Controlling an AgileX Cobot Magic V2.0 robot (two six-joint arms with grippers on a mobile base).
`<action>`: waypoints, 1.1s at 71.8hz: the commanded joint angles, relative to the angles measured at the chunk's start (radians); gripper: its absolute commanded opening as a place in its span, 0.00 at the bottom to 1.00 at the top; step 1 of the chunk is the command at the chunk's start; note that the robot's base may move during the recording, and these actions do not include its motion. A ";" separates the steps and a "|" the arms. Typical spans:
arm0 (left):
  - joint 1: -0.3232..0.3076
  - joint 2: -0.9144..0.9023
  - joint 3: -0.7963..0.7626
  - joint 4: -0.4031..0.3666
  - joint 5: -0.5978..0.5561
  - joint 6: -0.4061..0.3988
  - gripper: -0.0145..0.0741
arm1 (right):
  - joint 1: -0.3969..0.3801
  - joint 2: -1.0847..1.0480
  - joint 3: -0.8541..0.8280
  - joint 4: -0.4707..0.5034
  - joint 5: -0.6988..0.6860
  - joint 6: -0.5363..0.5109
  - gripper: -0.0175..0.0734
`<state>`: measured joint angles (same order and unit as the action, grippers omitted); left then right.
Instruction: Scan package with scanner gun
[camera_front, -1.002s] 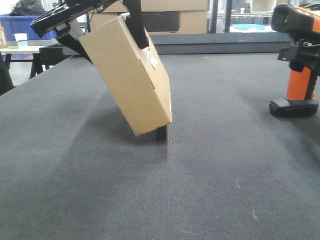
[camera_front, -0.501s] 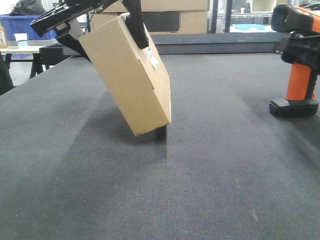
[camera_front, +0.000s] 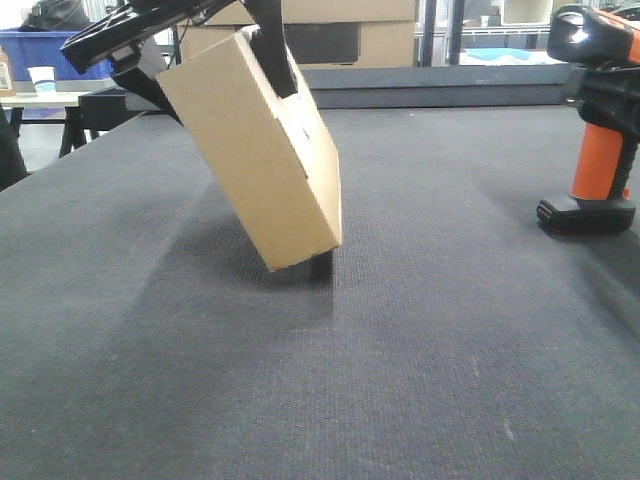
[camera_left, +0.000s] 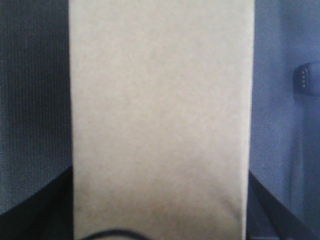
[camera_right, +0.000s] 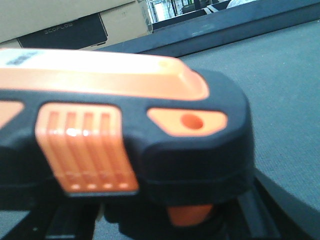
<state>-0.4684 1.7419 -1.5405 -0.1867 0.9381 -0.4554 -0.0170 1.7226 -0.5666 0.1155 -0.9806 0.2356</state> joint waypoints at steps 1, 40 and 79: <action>-0.003 -0.015 0.000 -0.003 -0.014 0.007 0.04 | 0.001 0.000 -0.006 -0.017 -0.016 0.002 0.06; -0.003 -0.015 0.000 -0.107 -0.051 0.007 0.04 | 0.001 -0.126 -0.021 -0.041 0.047 -0.509 0.01; -0.003 -0.015 0.000 -0.107 -0.053 0.007 0.04 | 0.001 -0.137 -0.037 -0.022 0.058 -0.331 0.01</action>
<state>-0.4684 1.7419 -1.5383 -0.2781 0.9075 -0.4554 -0.0170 1.6006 -0.5890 0.0814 -0.8439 -0.2333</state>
